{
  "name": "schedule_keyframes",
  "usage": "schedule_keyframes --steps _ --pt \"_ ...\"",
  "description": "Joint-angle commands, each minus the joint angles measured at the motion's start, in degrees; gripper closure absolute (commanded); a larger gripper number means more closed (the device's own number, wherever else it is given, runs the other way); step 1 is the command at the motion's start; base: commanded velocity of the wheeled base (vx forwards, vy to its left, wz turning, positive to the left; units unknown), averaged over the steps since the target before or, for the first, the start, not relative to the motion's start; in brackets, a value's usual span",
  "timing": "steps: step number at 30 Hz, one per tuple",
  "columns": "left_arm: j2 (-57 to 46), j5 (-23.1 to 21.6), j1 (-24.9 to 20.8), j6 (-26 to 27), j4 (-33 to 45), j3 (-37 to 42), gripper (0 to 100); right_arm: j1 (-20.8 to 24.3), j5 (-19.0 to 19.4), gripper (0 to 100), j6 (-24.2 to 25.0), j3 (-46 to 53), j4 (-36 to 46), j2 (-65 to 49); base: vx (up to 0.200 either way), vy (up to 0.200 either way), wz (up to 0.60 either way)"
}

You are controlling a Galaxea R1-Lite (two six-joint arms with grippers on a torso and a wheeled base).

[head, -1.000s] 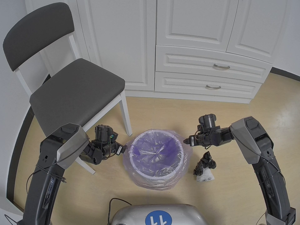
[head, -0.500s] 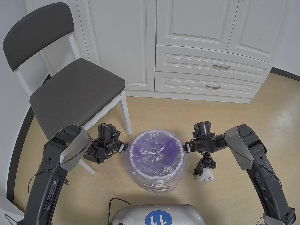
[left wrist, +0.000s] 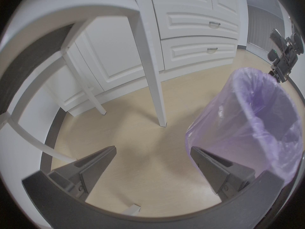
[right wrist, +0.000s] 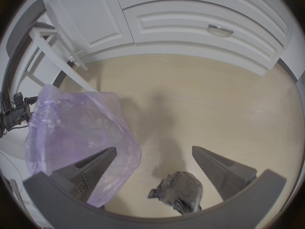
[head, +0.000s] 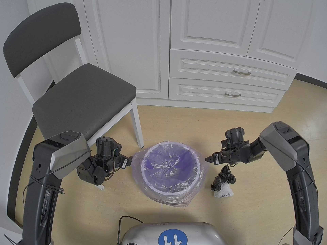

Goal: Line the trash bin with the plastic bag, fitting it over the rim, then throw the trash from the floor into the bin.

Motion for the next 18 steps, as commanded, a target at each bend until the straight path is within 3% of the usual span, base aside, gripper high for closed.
schedule_keyframes --steps 1,5,9,14,18 --pt "-11.3 -1.2 0.1 -1.8 -17.1 22.8 0 -1.3 2.3 0 -1.0 28.9 -16.8 -23.0 0.0 0.0 0.0" --pt "-12.8 -1.6 -0.9 -4.7 -22.4 28.7 0 3.3 2.2 0 -0.6 40.9 -26.9 -30.8 0.0 0.0 0.0" --pt "-15.7 -1.6 -2.3 -7.1 -27.3 35.4 0 9.8 0.4 0 -0.6 46.3 -32.8 -34.0 0.0 0.0 0.0" --pt "-20.7 -1.7 -4.0 -7.5 -34.5 45.5 0 16.8 -5.5 0 -1.7 43.9 -32.3 -33.2 0.0 0.0 0.0" --pt "-28.8 -3.1 -5.4 -11.3 -34.9 53.9 0 21.3 -10.8 0 -7.7 36.4 -27.3 -28.9 0.0 0.0 0.0"
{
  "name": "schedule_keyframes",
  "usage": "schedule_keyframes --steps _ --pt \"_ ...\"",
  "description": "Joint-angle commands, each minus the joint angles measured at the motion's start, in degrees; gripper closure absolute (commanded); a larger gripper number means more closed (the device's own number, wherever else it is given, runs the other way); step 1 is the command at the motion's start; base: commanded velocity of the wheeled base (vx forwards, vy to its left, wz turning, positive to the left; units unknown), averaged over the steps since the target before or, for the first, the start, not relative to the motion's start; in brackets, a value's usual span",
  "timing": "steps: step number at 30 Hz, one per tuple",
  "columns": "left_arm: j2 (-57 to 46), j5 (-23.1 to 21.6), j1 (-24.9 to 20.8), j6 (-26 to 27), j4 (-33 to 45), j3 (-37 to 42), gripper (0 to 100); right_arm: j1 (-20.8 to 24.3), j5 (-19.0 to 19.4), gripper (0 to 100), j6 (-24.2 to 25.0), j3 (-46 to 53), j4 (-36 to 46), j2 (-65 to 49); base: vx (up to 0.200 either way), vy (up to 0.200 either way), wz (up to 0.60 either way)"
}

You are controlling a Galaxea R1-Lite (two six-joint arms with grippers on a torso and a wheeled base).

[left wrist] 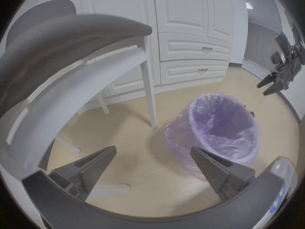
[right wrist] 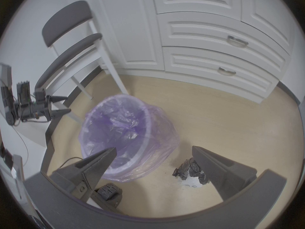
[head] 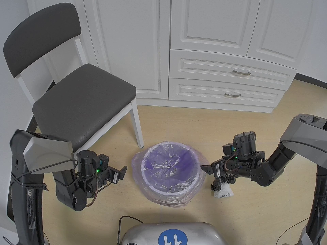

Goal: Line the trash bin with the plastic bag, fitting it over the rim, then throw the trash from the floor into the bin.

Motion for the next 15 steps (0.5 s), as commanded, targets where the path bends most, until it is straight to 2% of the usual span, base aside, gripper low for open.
schedule_keyframes --steps 1,3,8,9,10,12,15 --pt "-16.9 -1.5 -3.6 -7.3 -6.9 17.7 0 12.1 -9.1 0 -6.8 -9.6 2.3 -1.0 0.0 0.0 0.0" --pt "-20.5 -2.0 -3.9 -9.7 -6.8 19.6 0 14.3 -10.6 0 -7.2 -12.3 4.5 0.5 0.0 0.0 0.0" --pt "-27.3 -6.1 -3.9 -10.2 -6.8 21.6 0 18.5 -12.7 0 -7.5 -20.0 7.1 5.8 0.0 0.0 0.0" --pt "-27.3 -6.1 -3.9 -10.2 -6.8 21.6 0 18.5 -12.7 0 -7.5 -20.0 7.1 5.8 0.0 0.0 0.0" --pt "-30.5 -8.1 -3.9 -9.9 -6.8 21.8 0 19.4 -14.7 0 -8.4 -24.3 9.0 9.1 0.0 0.0 0.0" --pt "-34.1 -9.3 -3.6 -10.0 -6.7 22.3 0 19.6 -16.5 0 -10.0 -28.6 10.5 12.4 0.0 0.0 0.0" --pt "-36.7 -10.2 -2.8 -10.1 -6.7 23.4 0 19.6 -17.5 0 -11.2 -32.2 10.7 16.1 0.0 0.0 0.0"
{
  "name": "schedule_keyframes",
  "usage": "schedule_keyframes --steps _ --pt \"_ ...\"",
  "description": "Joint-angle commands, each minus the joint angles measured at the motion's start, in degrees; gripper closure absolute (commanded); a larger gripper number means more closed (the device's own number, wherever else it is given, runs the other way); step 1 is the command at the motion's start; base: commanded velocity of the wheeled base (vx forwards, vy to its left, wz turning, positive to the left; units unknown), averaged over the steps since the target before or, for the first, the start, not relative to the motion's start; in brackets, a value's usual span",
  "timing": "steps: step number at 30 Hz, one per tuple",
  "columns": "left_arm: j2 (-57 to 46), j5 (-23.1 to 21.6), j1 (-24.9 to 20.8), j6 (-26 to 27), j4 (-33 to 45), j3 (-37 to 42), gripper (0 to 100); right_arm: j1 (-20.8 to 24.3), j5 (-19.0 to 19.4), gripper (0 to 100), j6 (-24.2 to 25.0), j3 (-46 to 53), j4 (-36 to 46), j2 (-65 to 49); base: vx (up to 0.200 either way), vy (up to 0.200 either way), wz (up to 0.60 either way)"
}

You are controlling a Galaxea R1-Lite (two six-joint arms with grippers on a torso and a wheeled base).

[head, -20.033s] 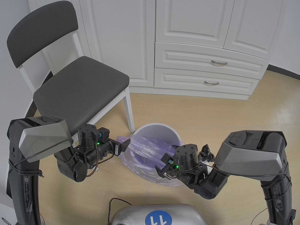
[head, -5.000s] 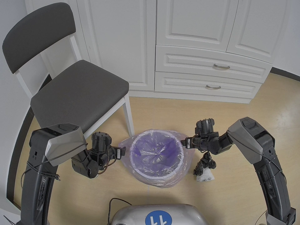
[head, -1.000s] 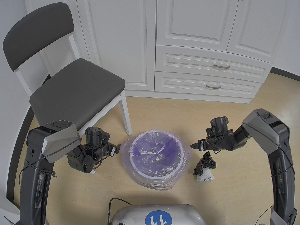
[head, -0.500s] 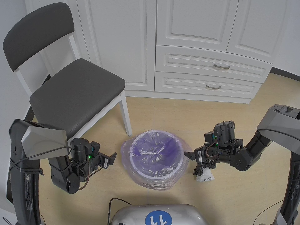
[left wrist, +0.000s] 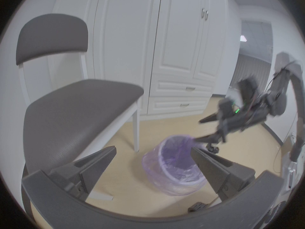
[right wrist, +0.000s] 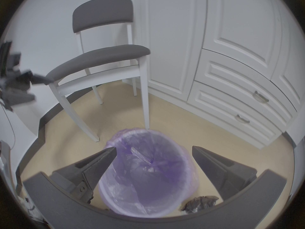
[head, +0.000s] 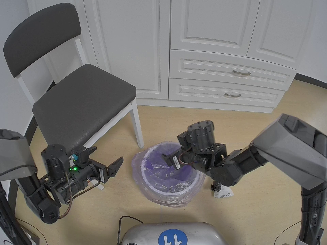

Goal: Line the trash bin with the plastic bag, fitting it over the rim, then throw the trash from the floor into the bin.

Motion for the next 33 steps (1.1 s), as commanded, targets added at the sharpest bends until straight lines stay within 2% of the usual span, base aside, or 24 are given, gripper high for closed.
schedule_keyframes --steps 1,2,3,8,14,19,20,25,28,33 --pt "-12.9 -3.2 0.3 -1.2 -0.7 4.2 0 3.6 -4.0 0 -3.0 -10.5 2.9 11.6 0.0 0.0 0.0" --pt "-15.8 -6.1 3.9 -1.2 -0.7 5.4 0 3.5 -5.6 0 -4.1 -13.9 3.0 15.3 0.0 0.0 0.0" --pt "-16.9 -7.5 5.3 -1.3 -0.7 5.9 0 3.5 -5.9 0 -4.1 -14.6 3.0 16.4 0.0 0.0 0.0" --pt "-19.3 -12.5 10.0 -1.5 -0.7 5.8 0 2.5 -6.3 0 -6.3 -17.0 2.9 19.5 0.0 0.0 0.0" --pt "-21.5 -12.3 10.1 -0.5 -0.7 6.0 0 0.3 -9.2 0 -7.2 -18.9 2.9 21.1 0.0 0.0 0.0" --pt "-25.1 -12.0 10.1 -0.3 -0.7 5.9 0 -0.5 -9.5 0 -7.9 -18.7 2.9 20.8 0.0 0.0 0.0" --pt "-28.5 -12.0 10.2 2.2 -0.7 6.1 0 -0.5 -9.5 0 -7.9 -17.8 2.9 20.0 0.0 0.0 0.0" --pt "-30.6 -11.2 12.3 11.9 -0.7 6.4 0 -0.5 -10.8 0 -9.1 -16.0 2.9 18.4 0.0 0.0 0.0" --pt "-30.7 -11.2 14.1 14.6 -0.7 6.0 0 -0.8 -11.1 0 -10.6 -16.0 2.9 18.2 0.0 0.0 0.0" --pt "-32.5 -11.2 15.1 15.8 -0.7 6.0 0 -1.6 -13.7 0 -12.1 -15.3 2.9 18.2 0.0 0.0 0.0"
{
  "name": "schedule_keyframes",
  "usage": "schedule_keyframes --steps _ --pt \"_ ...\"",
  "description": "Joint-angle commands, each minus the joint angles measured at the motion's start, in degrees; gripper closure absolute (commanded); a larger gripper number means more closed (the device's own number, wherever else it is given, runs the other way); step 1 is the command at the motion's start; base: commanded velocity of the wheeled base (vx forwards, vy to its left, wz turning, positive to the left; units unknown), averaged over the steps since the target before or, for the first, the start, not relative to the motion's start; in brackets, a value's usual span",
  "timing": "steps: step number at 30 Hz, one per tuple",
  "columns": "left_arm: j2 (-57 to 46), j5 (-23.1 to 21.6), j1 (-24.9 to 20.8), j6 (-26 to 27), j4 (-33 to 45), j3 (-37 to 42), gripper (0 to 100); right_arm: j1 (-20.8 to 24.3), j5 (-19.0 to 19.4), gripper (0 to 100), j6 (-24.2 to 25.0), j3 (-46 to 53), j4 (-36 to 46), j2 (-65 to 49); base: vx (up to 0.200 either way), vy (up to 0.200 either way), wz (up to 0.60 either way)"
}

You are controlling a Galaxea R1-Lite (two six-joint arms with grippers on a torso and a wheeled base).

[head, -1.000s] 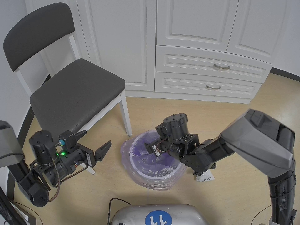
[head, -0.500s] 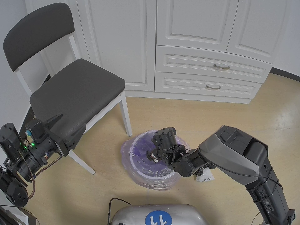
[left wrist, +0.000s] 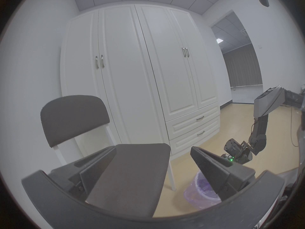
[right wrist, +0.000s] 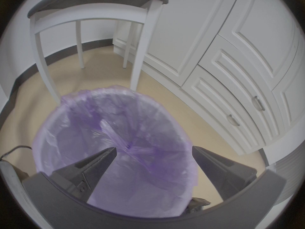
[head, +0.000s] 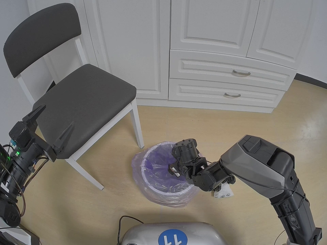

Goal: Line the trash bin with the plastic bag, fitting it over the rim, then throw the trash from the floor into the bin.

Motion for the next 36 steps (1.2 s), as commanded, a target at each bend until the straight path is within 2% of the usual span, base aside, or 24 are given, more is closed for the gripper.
schedule_keyframes --steps 1,11,23,26,36 --pt "-2.5 0.0 1.0 0.5 0.0 0.0 0 -0.9 -0.9 0 -0.9 1.1 0.0 -0.8 0.0 0.0 0.0" --pt "-2.7 0.1 1.0 1.9 0.0 -0.1 0 -2.0 -0.9 0 -3.4 1.0 0.2 -0.3 0.0 0.0 0.0" --pt "-2.1 0.1 1.9 1.9 0.0 -1.0 0 0.0 -0.8 0 -5.5 0.8 0.2 0.0 0.0 0.0 0.0" --pt "-1.5 0.1 3.6 1.2 0.0 -1.7 0 0.9 -0.8 0 -6.2 0.7 0.3 0.2 0.0 0.0 0.0" --pt "5.1 -0.3 14.1 -2.3 0.0 -7.8 0 4.6 -0.8 0 -6.6 1.7 1.7 -1.2 0.0 0.0 0.0"
